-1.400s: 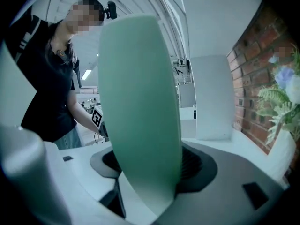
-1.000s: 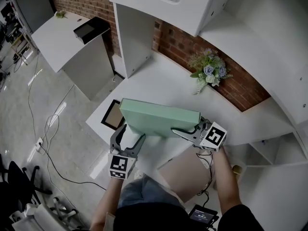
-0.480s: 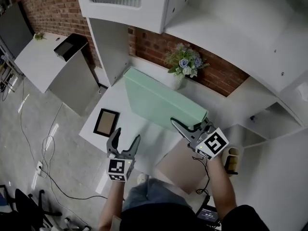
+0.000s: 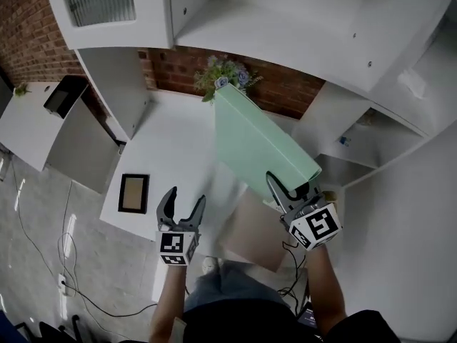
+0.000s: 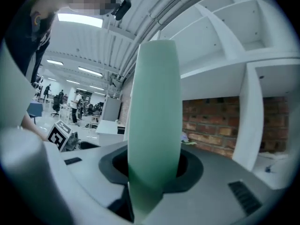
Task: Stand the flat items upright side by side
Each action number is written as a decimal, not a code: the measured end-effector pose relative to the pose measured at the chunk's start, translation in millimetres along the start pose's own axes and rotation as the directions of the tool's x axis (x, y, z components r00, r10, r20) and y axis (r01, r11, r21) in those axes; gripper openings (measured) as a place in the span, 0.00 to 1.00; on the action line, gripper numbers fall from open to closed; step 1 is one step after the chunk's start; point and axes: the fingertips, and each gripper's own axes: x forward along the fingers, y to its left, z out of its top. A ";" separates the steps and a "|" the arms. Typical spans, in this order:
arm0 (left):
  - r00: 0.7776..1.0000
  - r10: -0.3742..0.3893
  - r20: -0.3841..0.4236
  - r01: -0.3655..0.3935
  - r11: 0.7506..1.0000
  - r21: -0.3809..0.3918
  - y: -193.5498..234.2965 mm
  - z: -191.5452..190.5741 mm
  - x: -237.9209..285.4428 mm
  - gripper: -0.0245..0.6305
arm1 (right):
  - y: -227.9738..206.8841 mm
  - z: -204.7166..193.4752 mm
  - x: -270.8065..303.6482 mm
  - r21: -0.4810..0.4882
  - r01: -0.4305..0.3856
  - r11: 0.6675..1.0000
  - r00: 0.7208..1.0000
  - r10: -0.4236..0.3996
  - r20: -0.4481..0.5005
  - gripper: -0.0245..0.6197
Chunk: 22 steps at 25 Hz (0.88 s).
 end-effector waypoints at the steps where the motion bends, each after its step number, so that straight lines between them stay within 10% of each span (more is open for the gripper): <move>1: 1.000 -0.016 -0.001 0.016 1.000 0.002 -5.9 0.3 4.6 0.51 | -9.6 -1.2 -7.4 0.004 0.044 0.999 0.999 -0.044 -0.006 0.24; 9: 0.993 -0.114 -0.015 0.114 0.993 0.020 -38.5 4.2 31.7 0.51 | -73.0 -20.3 -28.8 0.034 0.379 0.925 0.923 -0.375 -0.081 0.24; 22: 0.991 -0.127 -0.050 0.128 0.992 0.015 -31.0 -2.0 53.6 0.51 | -125.6 -41.8 12.9 0.157 0.631 0.760 0.776 -0.618 -0.126 0.24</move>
